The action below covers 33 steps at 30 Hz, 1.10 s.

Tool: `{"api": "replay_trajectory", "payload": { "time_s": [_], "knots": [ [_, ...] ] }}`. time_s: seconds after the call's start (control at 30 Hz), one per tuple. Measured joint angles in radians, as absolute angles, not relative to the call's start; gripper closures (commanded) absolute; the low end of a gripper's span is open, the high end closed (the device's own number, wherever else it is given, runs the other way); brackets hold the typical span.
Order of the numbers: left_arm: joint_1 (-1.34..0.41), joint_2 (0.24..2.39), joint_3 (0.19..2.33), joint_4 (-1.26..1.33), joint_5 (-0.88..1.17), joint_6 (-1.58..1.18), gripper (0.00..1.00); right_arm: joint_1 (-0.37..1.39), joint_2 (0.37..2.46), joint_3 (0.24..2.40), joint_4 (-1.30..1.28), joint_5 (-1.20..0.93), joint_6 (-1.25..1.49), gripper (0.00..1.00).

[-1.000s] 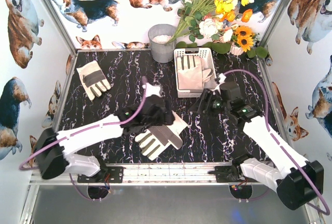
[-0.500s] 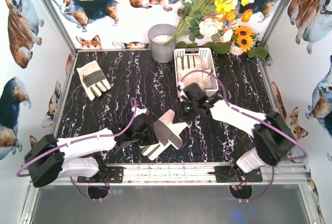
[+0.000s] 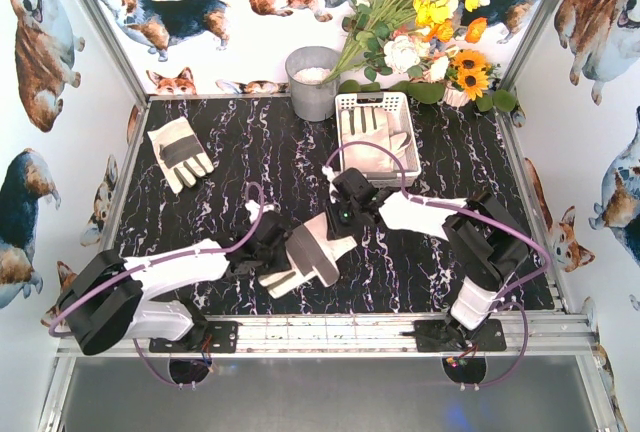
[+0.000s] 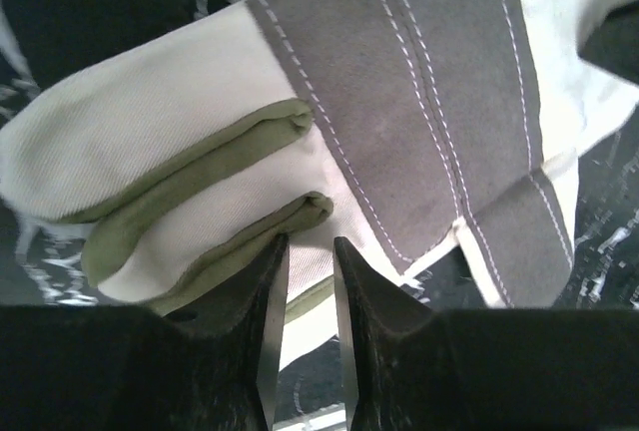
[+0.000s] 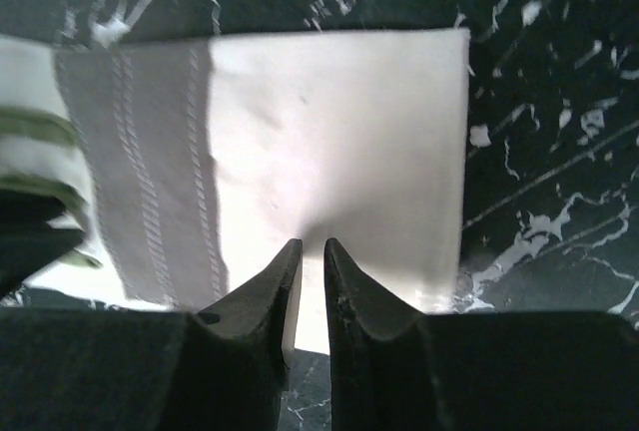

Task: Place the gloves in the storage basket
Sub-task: Adjust the glove at the center of the board.

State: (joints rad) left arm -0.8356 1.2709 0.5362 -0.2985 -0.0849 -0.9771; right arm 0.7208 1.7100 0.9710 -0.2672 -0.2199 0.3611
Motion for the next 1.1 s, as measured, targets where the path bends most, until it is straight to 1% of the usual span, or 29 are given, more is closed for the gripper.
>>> {"api": "replay_trajectory", "payload": {
  "time_s": [0.13,0.33,0.47,0.6,0.7,0.77,0.9,1.0,1.1],
  "knots": [
    [-0.767,1.261,0.539,-0.327,-0.093,-0.919,0.79,0.717,1.702,0.925,-0.252,-0.228,0.369,0.82],
    [-0.683,1.290,0.565,-0.333,-0.088,-0.837,0.80,0.726,1.642,0.842,-0.245,-0.306,0.406,0.81],
    [-0.652,1.330,0.596,-0.327,-0.086,-0.796,0.80,0.742,1.636,0.823,-0.262,-0.387,0.426,0.82],
    [-0.640,1.368,0.620,-0.297,-0.083,-0.760,0.80,0.801,1.636,0.809,-0.262,-0.460,0.466,0.81],
    [-0.637,1.394,0.634,-0.264,-0.072,-0.742,0.75,0.849,1.633,0.802,-0.250,-0.523,0.513,0.80],
    [-0.637,1.406,0.640,-0.243,-0.064,-0.731,0.71,0.868,1.609,0.798,-0.241,-0.556,0.547,0.76],
    [-0.636,1.402,0.647,-0.240,-0.060,-0.716,0.64,0.860,1.503,0.806,-0.277,-0.522,0.536,0.73],
    [-0.635,1.365,0.655,-0.265,-0.067,-0.707,0.64,0.816,1.444,0.833,-0.307,-0.486,0.498,0.73],
    [-0.635,1.311,0.665,-0.293,-0.077,-0.707,0.66,0.754,1.455,0.854,-0.313,-0.466,0.457,0.73]
  ]
}}
